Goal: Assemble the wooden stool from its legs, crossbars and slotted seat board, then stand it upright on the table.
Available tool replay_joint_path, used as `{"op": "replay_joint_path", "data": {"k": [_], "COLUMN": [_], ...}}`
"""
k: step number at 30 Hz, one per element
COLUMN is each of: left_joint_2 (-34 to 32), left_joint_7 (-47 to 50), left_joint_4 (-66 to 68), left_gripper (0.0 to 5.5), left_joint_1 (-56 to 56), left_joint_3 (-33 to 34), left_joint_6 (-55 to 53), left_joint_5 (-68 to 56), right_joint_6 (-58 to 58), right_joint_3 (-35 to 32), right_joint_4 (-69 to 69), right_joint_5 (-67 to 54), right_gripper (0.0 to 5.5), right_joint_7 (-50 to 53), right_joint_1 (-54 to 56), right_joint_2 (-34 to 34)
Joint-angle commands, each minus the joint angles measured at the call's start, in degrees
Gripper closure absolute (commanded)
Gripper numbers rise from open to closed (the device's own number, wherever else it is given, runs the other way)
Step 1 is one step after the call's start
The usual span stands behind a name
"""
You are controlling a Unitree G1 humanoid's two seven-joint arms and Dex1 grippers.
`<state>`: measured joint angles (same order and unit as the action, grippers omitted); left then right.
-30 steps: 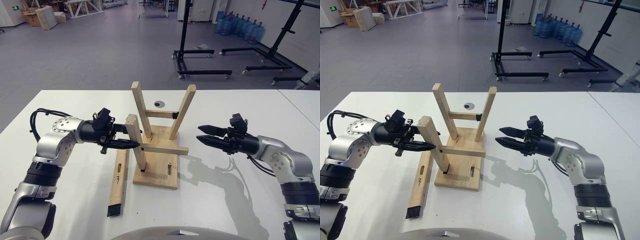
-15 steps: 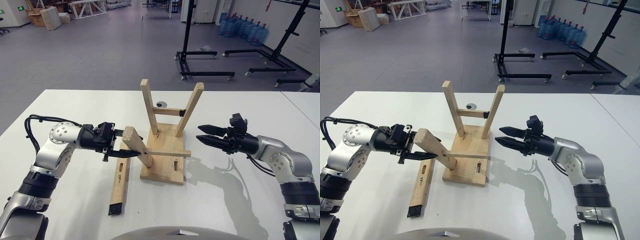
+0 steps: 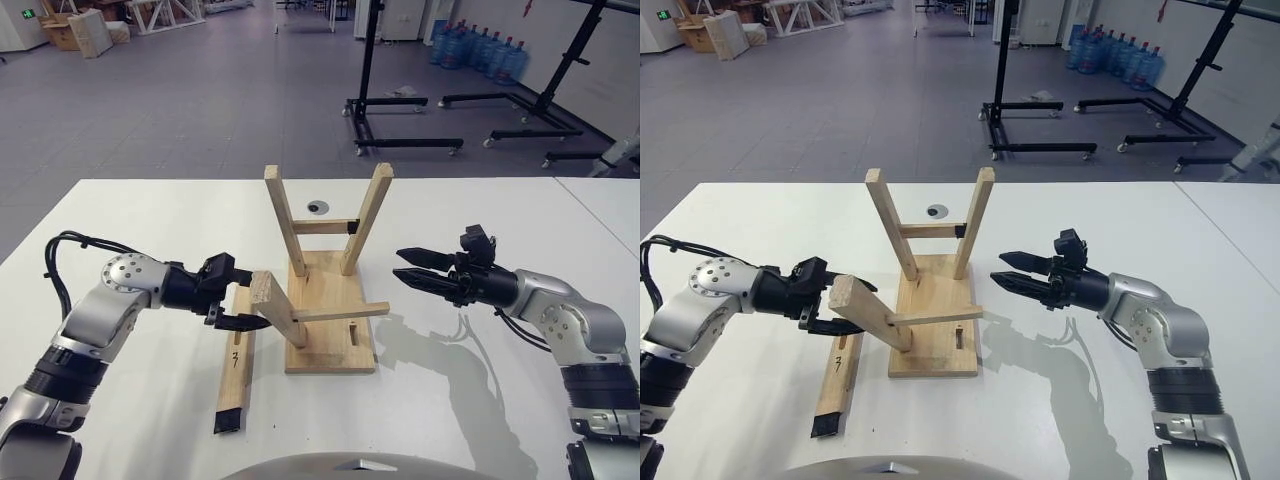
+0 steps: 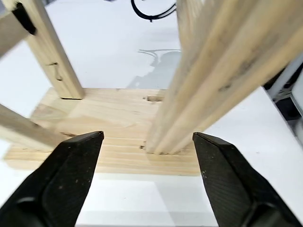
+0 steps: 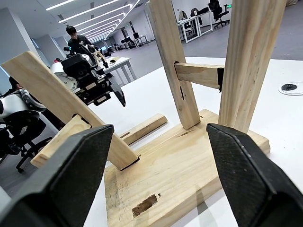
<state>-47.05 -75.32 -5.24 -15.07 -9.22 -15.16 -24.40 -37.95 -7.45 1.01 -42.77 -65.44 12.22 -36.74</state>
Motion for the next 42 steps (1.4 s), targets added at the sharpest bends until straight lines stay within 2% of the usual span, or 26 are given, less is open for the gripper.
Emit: {"op": "replay_joint_path", "data": {"k": [1, 4, 8, 11, 13, 21, 27, 31, 35, 39, 42], "left_joint_2": [-4.0, 3.1, 19.2, 27.2, 29.0, 29.8, 30.6, 30.3, 25.5, 17.5, 16.6], "left_joint_7": [8.0, 26.6, 50.3, 61.5, 65.6, 70.7, 70.8, 71.0, 68.9, 64.1, 61.0], "left_joint_4": [-4.3, -10.7, -26.5, -32.6, -35.4, -38.5, -33.7, -31.0, -26.4, -18.1, -11.7], "left_gripper": [1.84, 1.84, 1.84, 1.84, 1.84, 1.84, 1.84, 1.84, 1.84, 1.84, 1.84], "left_joint_1": [6.8, 12.9, 22.1, 24.3, 25.0, 25.1, 25.7, 26.4, 26.5, 26.1, 25.7], "left_joint_3": [6.2, 9.1, 7.0, 8.2, 8.7, 7.5, 8.4, 5.6, 5.0, 9.1, 12.5], "left_joint_6": [-3.0, -15.9, -31.3, -39.7, -44.4, -55.2, -54.4, -53.1, -48.9, -43.3, -42.0], "left_joint_5": [3.7, 5.9, 7.6, 9.3, 10.6, 12.9, 13.2, 14.0, 15.9, 16.5, 14.3], "right_joint_6": [0.2, 0.2, -0.5, -1.7, -1.9, -1.9, -1.9, -1.4, -0.9, -0.4, 0.1], "right_joint_3": [-1.7, -3.4, -4.6, -5.0, -5.0, -4.2, -3.5, -3.1, -2.6, -2.8, -2.5], "right_joint_4": [3.3, 6.2, 11.9, 15.0, 16.1, 17.9, 17.9, 17.9, 18.4, 18.2, 17.8], "right_joint_5": [-0.3, -0.9, -1.5, -2.7, -3.1, -3.8, -3.9, -3.7, -3.4, -3.6, -3.2], "right_gripper": [1.89, 1.89, 1.89, 1.89, 1.89, 1.89, 1.89, 1.89, 1.89, 1.89, 1.89], "right_joint_7": [1.9, 3.6, 6.4, 7.9, 8.8, 10.9, 10.6, 10.8, 11.5, 12.1, 12.5], "right_joint_1": [-3.2, -6.9, -13.7, -16.7, -17.8, -19.4, -18.5, -18.6, -18.9, -18.8, -17.9], "right_joint_2": [0.2, 0.4, 0.7, 0.9, 1.0, 1.7, 1.7, 2.2, 3.1, 3.7, 4.0]}}
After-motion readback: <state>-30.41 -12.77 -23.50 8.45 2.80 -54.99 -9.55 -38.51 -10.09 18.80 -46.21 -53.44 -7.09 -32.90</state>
